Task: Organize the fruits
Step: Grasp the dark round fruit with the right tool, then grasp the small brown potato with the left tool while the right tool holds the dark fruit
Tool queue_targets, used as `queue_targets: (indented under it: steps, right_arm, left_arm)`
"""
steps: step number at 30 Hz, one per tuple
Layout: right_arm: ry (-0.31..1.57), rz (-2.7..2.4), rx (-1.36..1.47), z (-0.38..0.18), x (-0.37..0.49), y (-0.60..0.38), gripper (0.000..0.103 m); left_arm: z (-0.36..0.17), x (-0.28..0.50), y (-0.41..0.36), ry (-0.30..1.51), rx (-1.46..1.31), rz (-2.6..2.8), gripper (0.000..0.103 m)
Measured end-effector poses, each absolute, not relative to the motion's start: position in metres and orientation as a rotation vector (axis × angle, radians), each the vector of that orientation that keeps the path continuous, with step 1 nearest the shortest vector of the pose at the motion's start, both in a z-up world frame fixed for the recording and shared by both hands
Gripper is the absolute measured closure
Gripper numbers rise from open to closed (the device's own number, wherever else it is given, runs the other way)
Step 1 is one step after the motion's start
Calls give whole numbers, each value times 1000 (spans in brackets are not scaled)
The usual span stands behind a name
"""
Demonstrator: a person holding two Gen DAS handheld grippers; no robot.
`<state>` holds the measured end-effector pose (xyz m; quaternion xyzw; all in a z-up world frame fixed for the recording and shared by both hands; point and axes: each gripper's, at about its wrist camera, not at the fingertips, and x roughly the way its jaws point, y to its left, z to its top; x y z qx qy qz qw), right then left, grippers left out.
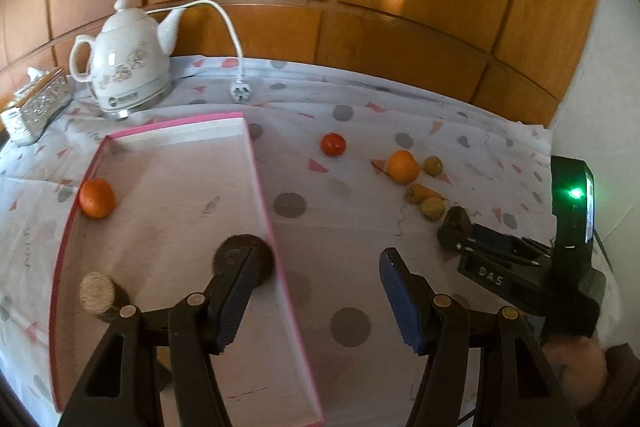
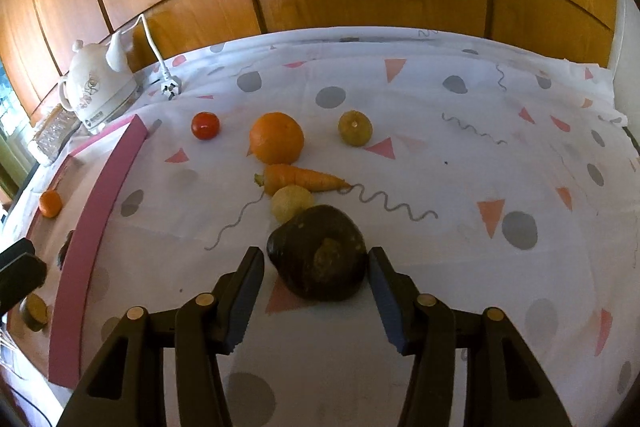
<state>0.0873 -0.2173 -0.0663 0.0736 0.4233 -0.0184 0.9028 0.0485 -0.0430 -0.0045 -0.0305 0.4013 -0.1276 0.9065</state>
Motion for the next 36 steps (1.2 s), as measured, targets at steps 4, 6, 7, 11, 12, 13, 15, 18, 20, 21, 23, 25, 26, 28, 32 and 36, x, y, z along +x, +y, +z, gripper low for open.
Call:
queue_targets:
  steps: [4, 6, 7, 11, 12, 13, 15, 18, 20, 21, 23, 25, 26, 28, 32, 36]
  right_arm:
    - [861, -59, 120, -65, 84, -218, 54]
    - [853, -92, 111, -64, 81, -223, 54]
    - [854, -104, 114, -64, 79, -227, 54]
    - [856, -160, 112, -65, 75, -244, 54]
    - [856, -174, 116, -65, 74, -248, 54]
    - [856, -190, 113, -65, 73, -252, 54]
    - [854, -214, 116, -65, 72, -259, 54]
    - [854, -240, 119, -66, 73, -265, 54]
    - [853, -257, 116, -66, 73, -269, 54]
    - [852, -264, 115, -66, 73, -270, 54]
    - [849, -263, 121, -67, 71, -271, 54]
    - [844, -261, 125, -68, 71, -271, 54]
    - [842, -259, 129, -69, 70, -272, 54]
    - [835, -255, 139, -69, 69, -273, 54]
    - [827, -243, 165, -69, 69, -276, 54]
    - [833, -240, 201, -73, 69, -282, 57]
  left_arm:
    - [-6, 54, -55, 835, -43, -284, 39]
    - [-8, 58, -60, 843, -42, -292, 39]
    - [-10, 60, -64, 850, -43, -297, 39]
    - [-16, 67, -75, 868, -38, -310, 39]
    - [-17, 69, -78, 873, -39, -314, 39]
    - [-19, 71, -83, 880, -39, -317, 40]
    - [-22, 74, -89, 884, -36, -327, 40]
    - [-25, 78, -99, 885, -29, -342, 40]
    - [-27, 81, -107, 886, -27, -354, 43]
    - [-28, 83, -110, 889, -33, -364, 44]
    - [-30, 87, -117, 892, -38, -379, 47]
    - [-33, 90, -125, 894, -34, -392, 50]
    - [-34, 93, -129, 898, -31, -397, 52]
    - [-36, 98, -136, 904, -26, -399, 54]
    - [-40, 107, -150, 908, -18, -408, 58]
    - [-46, 114, -160, 928, -21, -413, 58]
